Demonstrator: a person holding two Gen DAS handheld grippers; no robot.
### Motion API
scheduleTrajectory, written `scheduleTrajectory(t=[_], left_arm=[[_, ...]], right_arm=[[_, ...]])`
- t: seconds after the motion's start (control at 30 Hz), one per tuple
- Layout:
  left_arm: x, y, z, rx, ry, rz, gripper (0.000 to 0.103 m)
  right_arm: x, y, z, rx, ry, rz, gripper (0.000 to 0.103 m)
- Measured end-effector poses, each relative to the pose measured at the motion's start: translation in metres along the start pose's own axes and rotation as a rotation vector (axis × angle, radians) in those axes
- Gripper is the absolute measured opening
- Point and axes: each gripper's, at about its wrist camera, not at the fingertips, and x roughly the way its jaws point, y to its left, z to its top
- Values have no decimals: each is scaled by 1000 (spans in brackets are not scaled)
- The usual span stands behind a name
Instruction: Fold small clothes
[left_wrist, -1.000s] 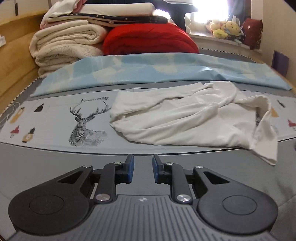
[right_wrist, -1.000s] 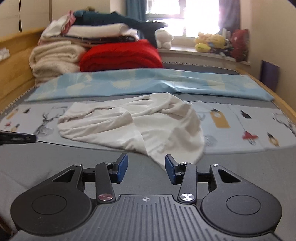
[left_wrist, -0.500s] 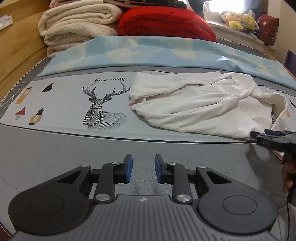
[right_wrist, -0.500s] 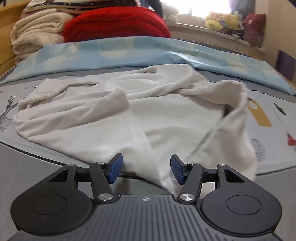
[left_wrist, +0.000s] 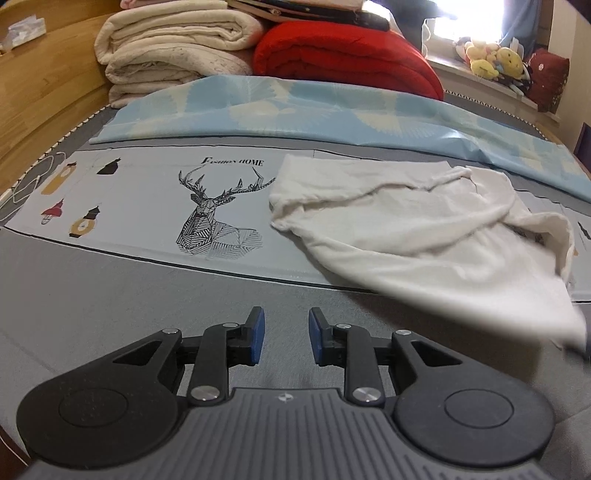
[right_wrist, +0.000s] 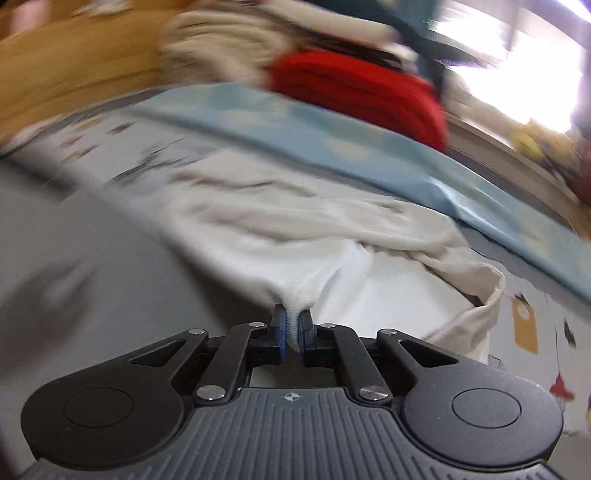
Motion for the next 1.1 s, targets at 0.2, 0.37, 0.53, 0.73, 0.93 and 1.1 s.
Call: scheduleTrajectory(t=[0.2, 0.37, 0.53, 0.73, 0.93, 1.1], left_arm=[[-16, -1, -10, 22, -3, -14, 29], [-17, -6, -17, 16, 51, -75, 29], [-3, -24, -26, 40, 129, -144, 31], [21, -52, -36, 63, 200, -191, 62], [66, -68, -46, -32, 369, -230, 62], [85, -89, -44, -7, 394, -194, 63]], right_arm=[[-60, 62, -50, -181, 117, 184, 5], [-73, 94, -63, -242, 196, 428, 6], [-70, 25, -39, 76, 91, 426, 20], [-32, -72, -47, 408, 83, -118, 38], [1, -92, -56, 331, 177, -204, 37], [-11, -62, -47, 130, -30, -296, 37]])
